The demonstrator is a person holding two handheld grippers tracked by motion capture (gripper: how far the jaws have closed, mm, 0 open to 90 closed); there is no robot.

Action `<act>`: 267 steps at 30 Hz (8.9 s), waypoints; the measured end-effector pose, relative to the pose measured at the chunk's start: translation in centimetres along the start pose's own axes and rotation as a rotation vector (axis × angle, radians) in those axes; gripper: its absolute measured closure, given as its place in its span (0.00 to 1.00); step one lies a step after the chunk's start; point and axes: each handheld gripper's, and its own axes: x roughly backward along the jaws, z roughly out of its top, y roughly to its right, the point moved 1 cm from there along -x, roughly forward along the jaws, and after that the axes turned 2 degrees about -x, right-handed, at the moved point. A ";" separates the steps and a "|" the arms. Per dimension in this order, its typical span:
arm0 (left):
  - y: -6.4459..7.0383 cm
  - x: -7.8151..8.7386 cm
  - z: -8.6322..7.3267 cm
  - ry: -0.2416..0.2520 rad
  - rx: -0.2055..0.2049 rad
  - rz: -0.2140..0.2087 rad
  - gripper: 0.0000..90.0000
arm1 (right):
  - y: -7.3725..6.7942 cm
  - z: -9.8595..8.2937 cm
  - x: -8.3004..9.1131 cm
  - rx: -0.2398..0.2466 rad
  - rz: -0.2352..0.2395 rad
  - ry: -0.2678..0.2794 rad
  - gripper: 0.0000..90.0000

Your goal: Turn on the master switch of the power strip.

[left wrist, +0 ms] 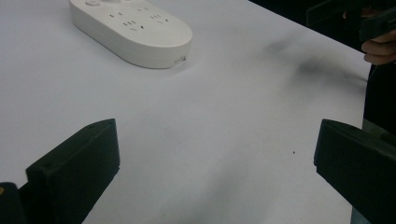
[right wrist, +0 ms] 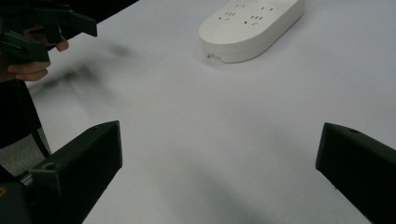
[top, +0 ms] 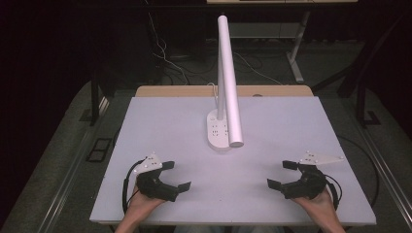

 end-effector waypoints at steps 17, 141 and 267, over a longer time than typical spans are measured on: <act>0.3 0.1 0.1 0.003 -0.020 -0.018 0.00 | 0.1 -0.4 -0.4 -0.003 -0.001 -0.040 0.00; -7.2 -6.8 15.8 -0.275 -0.171 0.026 0.04 | 0.5 -1.0 0.5 0.000 0.010 -0.058 0.00; -12.9 -19.2 12.5 -0.240 0.163 0.140 1.00 | 0.3 -1.2 0.3 0.027 0.032 -0.075 0.00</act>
